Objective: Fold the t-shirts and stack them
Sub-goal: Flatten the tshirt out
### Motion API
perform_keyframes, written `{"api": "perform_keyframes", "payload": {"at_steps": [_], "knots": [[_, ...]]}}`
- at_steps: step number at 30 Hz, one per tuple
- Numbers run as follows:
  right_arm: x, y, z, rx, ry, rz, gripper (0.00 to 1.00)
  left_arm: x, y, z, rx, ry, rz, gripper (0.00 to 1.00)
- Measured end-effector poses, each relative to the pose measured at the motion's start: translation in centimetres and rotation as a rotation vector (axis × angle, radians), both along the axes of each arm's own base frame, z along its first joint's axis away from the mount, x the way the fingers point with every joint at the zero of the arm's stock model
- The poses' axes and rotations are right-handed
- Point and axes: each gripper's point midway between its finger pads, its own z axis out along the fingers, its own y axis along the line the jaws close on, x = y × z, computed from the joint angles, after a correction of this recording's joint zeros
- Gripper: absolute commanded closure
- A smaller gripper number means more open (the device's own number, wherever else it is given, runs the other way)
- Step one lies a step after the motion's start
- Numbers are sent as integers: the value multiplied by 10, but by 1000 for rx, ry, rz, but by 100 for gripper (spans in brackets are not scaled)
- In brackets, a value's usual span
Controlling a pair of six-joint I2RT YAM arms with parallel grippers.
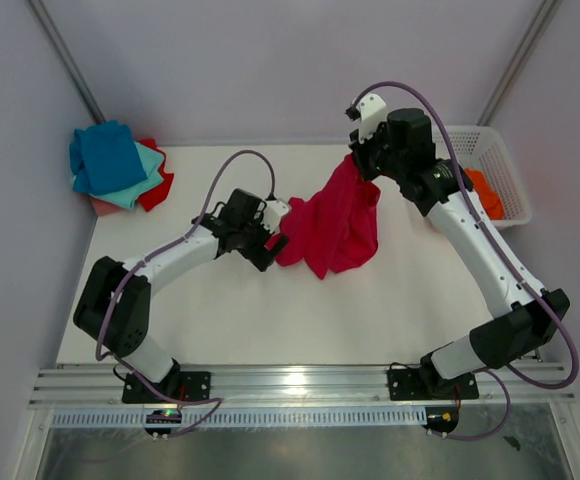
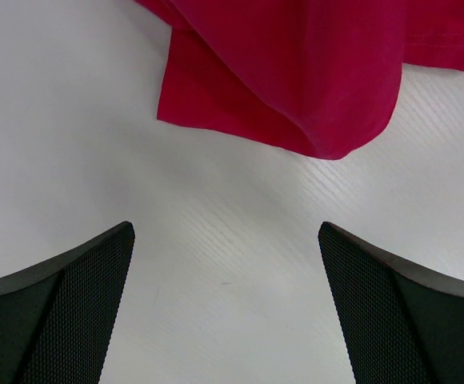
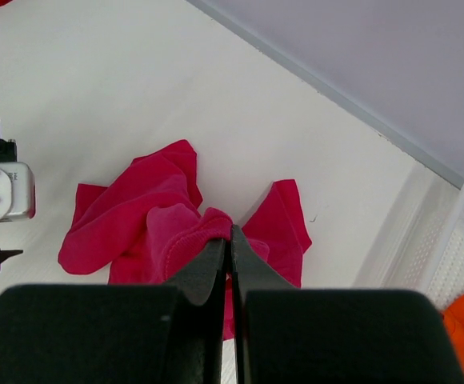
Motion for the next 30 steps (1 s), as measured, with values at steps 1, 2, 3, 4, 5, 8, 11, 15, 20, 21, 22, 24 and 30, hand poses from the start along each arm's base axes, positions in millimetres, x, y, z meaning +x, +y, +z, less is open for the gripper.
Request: {"api": "perform_keyframes", "payload": {"at_steps": [1,2,3,4,5,8,11,15,20,21,22,24,30], "knots": [[0,0,-1,0,2,0,97,0,-1,-2,-1,1,-10,1],[1,0,-2,-1,5,0,97,0,-2,-3,-1,-3,-18,1],[2,1,-4,-2,9,0,97,-1,-2,-6,5,-9,-32,1],[2,1,-5,-2,14,-1,97,-2,-3,-9,11,-14,-44,1],[3,2,-7,-2,17,-1,97,-4,-3,-13,21,-19,-60,1],[5,3,-12,-5,30,-2,97,-11,-11,-24,62,-39,-117,1],[7,4,-15,-5,38,0,97,-25,-24,-33,101,-61,-194,1],[9,5,-17,-2,46,-2,97,-32,-42,-34,126,-107,-255,1],[9,6,-18,3,52,-3,97,-24,-46,-34,159,-161,-254,1],[9,6,-18,4,52,-3,97,-22,-47,-35,164,-167,-250,1],[9,6,-18,4,53,-3,97,-20,-47,-36,170,-173,-245,1],[9,6,-18,4,53,-3,97,-16,-48,-38,180,-183,-234,1],[9,6,-18,4,52,-3,97,-4,-49,-46,212,-200,-205,23]]}}
